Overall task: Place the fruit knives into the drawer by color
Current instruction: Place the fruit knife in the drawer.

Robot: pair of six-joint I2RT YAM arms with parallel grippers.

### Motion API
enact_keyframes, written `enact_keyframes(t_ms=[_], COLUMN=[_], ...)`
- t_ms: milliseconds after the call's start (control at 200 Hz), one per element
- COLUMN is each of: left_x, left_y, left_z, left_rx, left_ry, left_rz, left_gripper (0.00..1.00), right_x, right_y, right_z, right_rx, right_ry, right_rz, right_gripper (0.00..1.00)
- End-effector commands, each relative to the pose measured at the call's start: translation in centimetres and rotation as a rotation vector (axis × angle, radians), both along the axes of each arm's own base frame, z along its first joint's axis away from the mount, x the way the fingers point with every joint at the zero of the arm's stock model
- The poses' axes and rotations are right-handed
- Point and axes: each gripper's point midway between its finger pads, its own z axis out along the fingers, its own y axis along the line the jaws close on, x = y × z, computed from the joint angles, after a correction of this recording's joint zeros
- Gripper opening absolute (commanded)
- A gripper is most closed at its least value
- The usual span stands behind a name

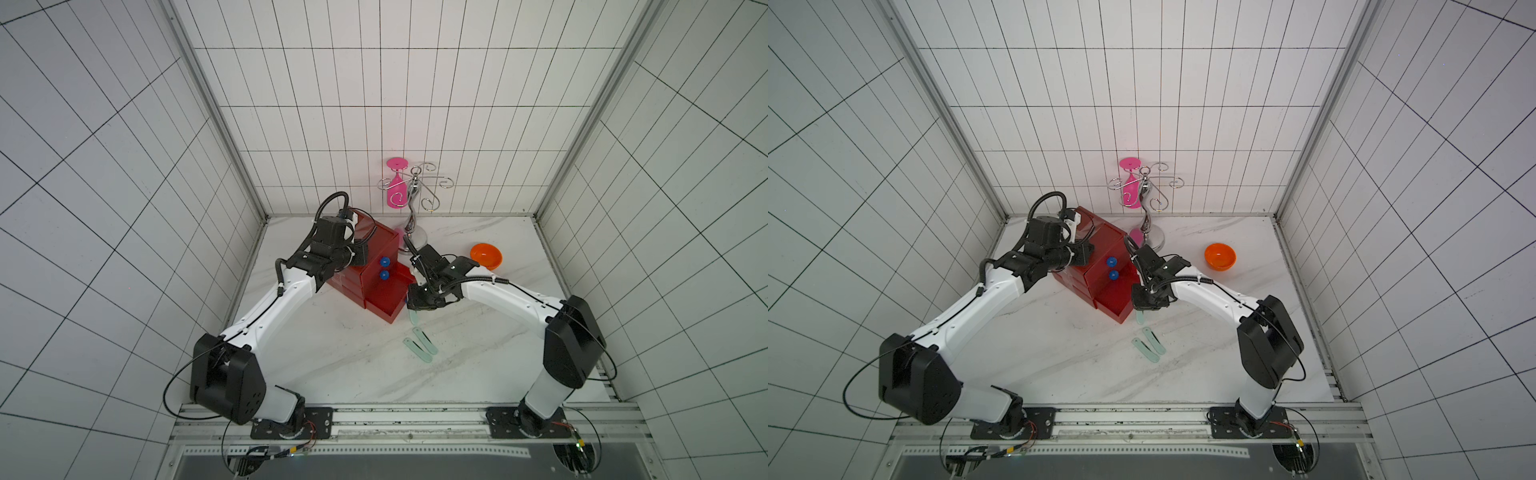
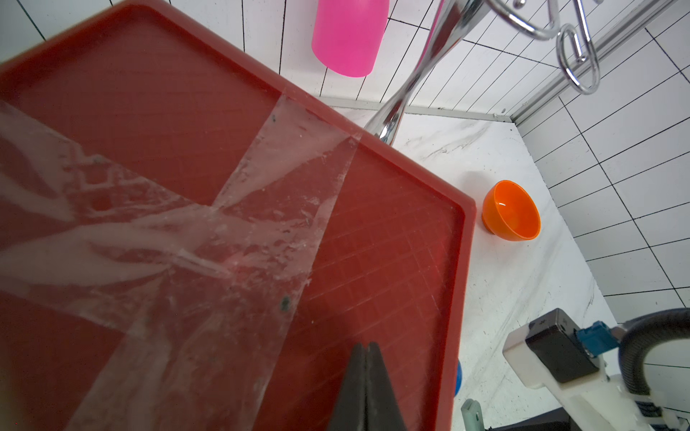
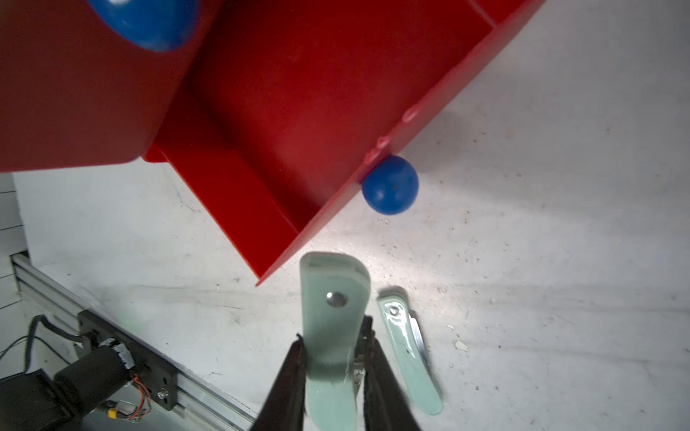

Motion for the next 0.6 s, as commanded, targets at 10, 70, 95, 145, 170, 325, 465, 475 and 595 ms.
enact_keyframes(t_ms=[10, 70, 95, 145, 170, 325, 465, 475, 595], left_x=[-4.9, -4.9, -4.9, -4.9, -4.9, -4.9, -4.9, -4.9, -4.9], left_y=[3.9, 3.9, 3.9, 3.9, 3.9, 3.8, 3.9, 3.9, 4.0], left_z=[-9.8, -9.8, -9.8, -9.7, -9.7, -9.8, -9.9, -9.9, -9.8], left_rx=[0.181, 0.182, 0.182, 0.182, 0.182, 0.181, 0.182, 0.181, 0.179], left_ry=[0.368, 0.369, 0.367, 0.367, 0.367, 0.37, 0.371, 0.37, 0.37], left_rz=[0.066, 0.066, 0.066, 0.066, 0.065, 0.063, 0.066, 0.065, 0.069], left_gripper=[0.0, 0.0, 0.0, 0.0, 0.0, 0.0, 0.0, 0.0, 0.0], right_x=[3.0, 3.5, 3.7, 4.2, 4.4, 5.7, 6.3, 6.3, 6.5], right_y=[2.7, 3.1, 3.3, 3.5, 3.7, 4.2, 4.5, 4.4, 4.5], right_z=[3.8, 3.9, 3.9, 3.7, 3.6, 3.2, 2.3, 2.2, 1.3], right_rx=[0.165, 0.201, 0.217, 0.246, 0.264, 0.348, 0.358, 0.357, 0.357], right_ry=[-0.068, -0.066, -0.065, -0.057, -0.051, -0.038, -0.017, -0.015, 0.0], right_rz=[-0.043, -0.061, -0.071, -0.093, -0.103, -0.155, -0.173, -0.176, -0.184], right_gripper=[0.22, 0.22, 0.22, 0.22, 0.22, 0.22, 0.22, 0.22, 0.22])
